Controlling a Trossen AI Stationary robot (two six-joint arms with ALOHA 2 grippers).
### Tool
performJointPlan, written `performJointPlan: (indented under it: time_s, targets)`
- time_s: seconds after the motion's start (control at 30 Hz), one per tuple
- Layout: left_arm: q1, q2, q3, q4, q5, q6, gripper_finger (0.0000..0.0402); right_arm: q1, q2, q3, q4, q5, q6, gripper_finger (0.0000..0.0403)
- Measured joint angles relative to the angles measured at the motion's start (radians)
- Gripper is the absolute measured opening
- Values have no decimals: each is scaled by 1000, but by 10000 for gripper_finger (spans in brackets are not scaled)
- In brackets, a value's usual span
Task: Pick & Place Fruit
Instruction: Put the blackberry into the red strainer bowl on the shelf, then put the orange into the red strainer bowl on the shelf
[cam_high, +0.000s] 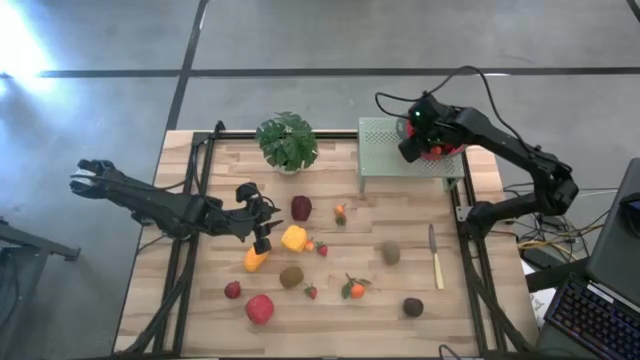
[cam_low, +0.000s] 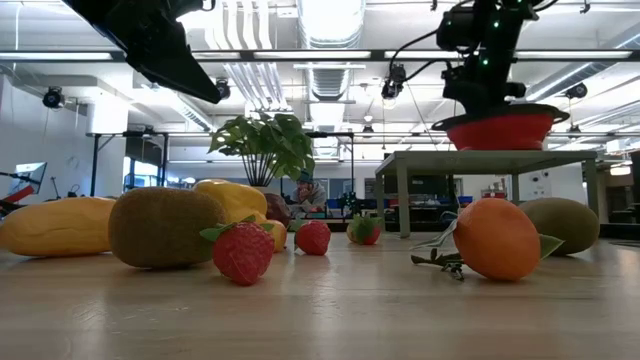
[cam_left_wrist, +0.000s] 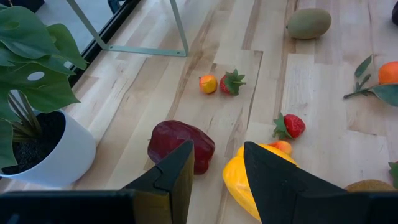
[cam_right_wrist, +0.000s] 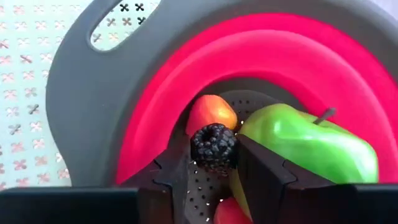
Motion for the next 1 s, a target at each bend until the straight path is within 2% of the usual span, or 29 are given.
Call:
performJointPlan:
  time_s: [0.23,0.53,0.77,1.0]
  targets:
    - [0,0,0,0,0,0,147,0,-4,27,-2,2,-13,157]
    - [0,0,0,0,0,0,147,0,-9,116,-41,2,-21,180]
    - [0,0,0,0,0,0,147,21,-13,221,-116,-74,-9,178]
    - [0,0,0,0,0,0,147,168,-34,246,-115,-99,-1,153]
